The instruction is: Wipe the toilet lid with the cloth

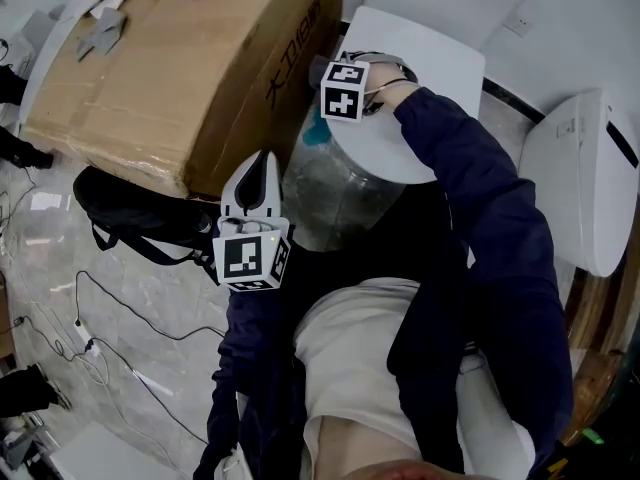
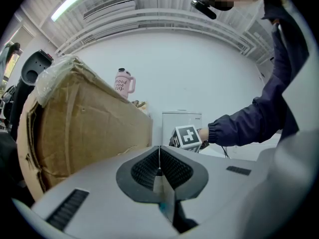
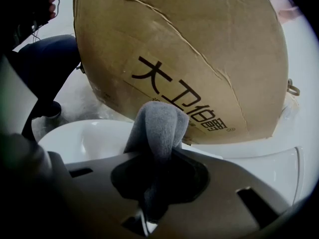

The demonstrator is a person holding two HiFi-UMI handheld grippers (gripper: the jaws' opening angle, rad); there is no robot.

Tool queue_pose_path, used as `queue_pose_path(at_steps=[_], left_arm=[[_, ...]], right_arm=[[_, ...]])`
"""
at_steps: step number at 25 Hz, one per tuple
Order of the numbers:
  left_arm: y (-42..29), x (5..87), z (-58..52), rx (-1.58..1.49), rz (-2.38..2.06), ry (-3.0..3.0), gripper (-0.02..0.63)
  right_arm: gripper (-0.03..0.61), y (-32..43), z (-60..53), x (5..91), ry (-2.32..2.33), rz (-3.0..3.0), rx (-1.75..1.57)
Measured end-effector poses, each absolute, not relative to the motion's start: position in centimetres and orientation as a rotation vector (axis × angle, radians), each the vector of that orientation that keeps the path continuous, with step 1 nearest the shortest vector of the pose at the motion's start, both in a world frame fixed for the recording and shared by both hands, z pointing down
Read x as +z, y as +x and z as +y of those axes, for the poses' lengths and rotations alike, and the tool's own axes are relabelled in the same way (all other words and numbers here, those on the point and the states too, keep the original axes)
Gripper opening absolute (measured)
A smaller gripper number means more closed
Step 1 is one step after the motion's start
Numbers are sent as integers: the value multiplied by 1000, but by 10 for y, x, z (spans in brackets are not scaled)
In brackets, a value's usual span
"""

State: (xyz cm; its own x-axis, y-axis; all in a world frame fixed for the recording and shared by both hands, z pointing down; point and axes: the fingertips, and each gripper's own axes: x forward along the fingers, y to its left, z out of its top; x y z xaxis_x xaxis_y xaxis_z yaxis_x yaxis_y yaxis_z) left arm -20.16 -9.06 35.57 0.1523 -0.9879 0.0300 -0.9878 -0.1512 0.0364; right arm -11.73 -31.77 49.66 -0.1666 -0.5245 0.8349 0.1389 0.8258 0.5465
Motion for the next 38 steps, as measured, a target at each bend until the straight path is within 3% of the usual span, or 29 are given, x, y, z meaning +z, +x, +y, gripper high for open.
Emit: queue_pose_path(at_steps=[26, 38], left_arm=[[-201, 347, -88, 1, -2050, 2343, 17], [-195, 346, -99, -19, -2049, 2340, 17]], right_arm=[[60, -125, -265, 492, 397, -1815, -508], [61, -98, -206, 366, 996, -2597, -210]])
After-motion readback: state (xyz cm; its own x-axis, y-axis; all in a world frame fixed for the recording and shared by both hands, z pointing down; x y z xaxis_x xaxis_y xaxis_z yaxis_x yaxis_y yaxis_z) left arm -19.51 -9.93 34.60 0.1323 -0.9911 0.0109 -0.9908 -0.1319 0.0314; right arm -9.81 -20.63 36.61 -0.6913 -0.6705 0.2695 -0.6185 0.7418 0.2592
